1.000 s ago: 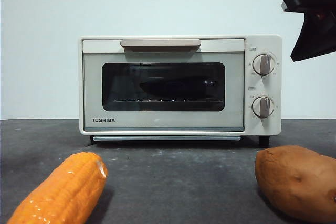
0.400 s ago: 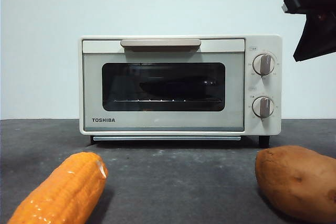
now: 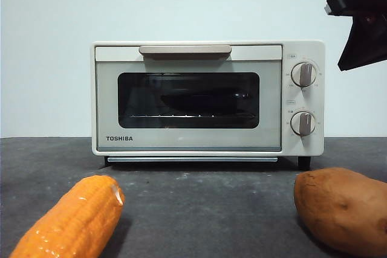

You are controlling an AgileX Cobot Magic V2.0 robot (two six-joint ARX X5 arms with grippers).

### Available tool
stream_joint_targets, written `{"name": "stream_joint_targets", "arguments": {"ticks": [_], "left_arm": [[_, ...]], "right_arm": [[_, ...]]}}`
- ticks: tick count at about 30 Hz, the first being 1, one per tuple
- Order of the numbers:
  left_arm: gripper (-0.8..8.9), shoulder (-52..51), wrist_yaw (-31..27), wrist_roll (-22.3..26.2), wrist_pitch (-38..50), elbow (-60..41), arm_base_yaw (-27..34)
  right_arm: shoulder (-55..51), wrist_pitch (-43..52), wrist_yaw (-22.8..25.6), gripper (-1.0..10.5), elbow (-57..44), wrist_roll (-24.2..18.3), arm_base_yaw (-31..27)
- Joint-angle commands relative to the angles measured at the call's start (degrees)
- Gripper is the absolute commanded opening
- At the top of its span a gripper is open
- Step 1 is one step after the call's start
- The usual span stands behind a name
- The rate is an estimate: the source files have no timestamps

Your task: Take the eggplant from the table,put the eggplant in the oven

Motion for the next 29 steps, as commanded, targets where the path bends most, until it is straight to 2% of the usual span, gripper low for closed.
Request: {"name": "stream_joint_targets", "arguments": {"ticks": [1,7,12,29], "left_arm": [[0.06,-3.9,-2.0,1.4,4.9,-5.5,2.1],[0.06,-10.8,-1.9,1.4,5.8,-12.8,6.9],[0.06,-10.7,-1.9,1.4,5.8,-15.8,9.3],[0.06,-10.7,-1.9,1.4,4.2,-20.6,9.9]], "right_arm": [[0.3,0.5,0.2,0.1,0.2,0.7,0.3],[0.3,0.5,0.2,0.1,0.2,0.7,0.3],[0.3,0.5,0.2,0.1,0.2,0.7,0.3],[0.3,0.5,0.2,0.1,0.2,0.7,0.3]]}}
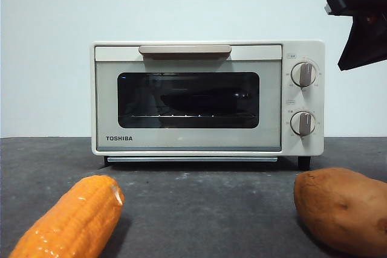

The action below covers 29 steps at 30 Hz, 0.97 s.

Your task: Take the eggplant from the table,put the eggplant in the oven

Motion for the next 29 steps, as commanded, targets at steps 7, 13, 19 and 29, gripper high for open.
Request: {"name": "stream_joint_targets", "arguments": {"ticks": [7,13,19,29], "left_arm": [[0.06,-0.1,-0.1,0.5,0.7,-1.6,0.0],[0.06,-0.1,-0.1,0.5,0.7,-1.6,0.0],[0.06,-0.1,-0.1,0.5,0.7,-1.6,0.0],[0.06,-0.1,-0.1,0.5,0.7,-1.6,0.0]], "right_arm": [[0.3,0.5,0.2,0.1,0.2,0.7,0.3],[0.1,0.5,0.2,0.1,0.2,0.7,0.3],[-8.9,-0.3,3.7,0.1,0.0,-1.3,0.2],[-28.5,3.3,-1.7,0.1,-7.7,-8.3,-15.7]]}}
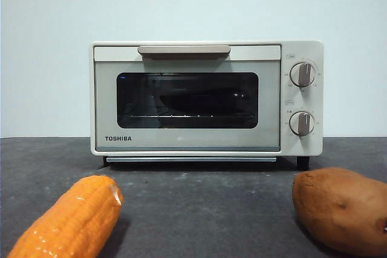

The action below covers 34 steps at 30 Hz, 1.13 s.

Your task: Take the eggplant from the table,put the eggplant in the oven

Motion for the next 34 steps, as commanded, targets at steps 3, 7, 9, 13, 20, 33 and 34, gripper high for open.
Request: {"name": "stream_joint_targets", "arguments": {"ticks": [3,7,9,13,20,33,34], "left_arm": [[0.06,-0.1,-0.1,0.5,0.6,-1.6,0.0],[0.06,-0.1,-0.1,0.5,0.6,-1.6,0.0],[0.06,-0.1,-0.1,0.5,0.6,-1.6,0.0],[0.06,-0.1,-0.1,0.5,0.6,-1.6,0.0],[0.06,-0.1,-0.1,0.5,0.7,-1.6,0.0],[0.06,-0.1,-0.1,0.5,0.7,-1.6,0.0],[0.06,-0.1,-0.1,0.5,0.7,-1.6,0.0]], "right_arm": [[-6.6,5.9,-12.0,0.1,-8.3,-0.8,-10.3],[-11.4,6.3,-20.6,0.1,-14.3,0.4,-15.3],[-13.5,6.3,-22.4,0.1,-17.0,1.3,-16.5],[-16.8,5.8,-23.1,0.1,-20.9,4.3,-17.3],[-19.6,1.4,-23.0,0.1,-21.9,6.7,-17.3],[-19.6,2.1,-22.9,0.1,-21.9,6.7,-17.3],[-19.6,2.1,-22.9,0.1,-21.9,6.7,-17.3]]}}
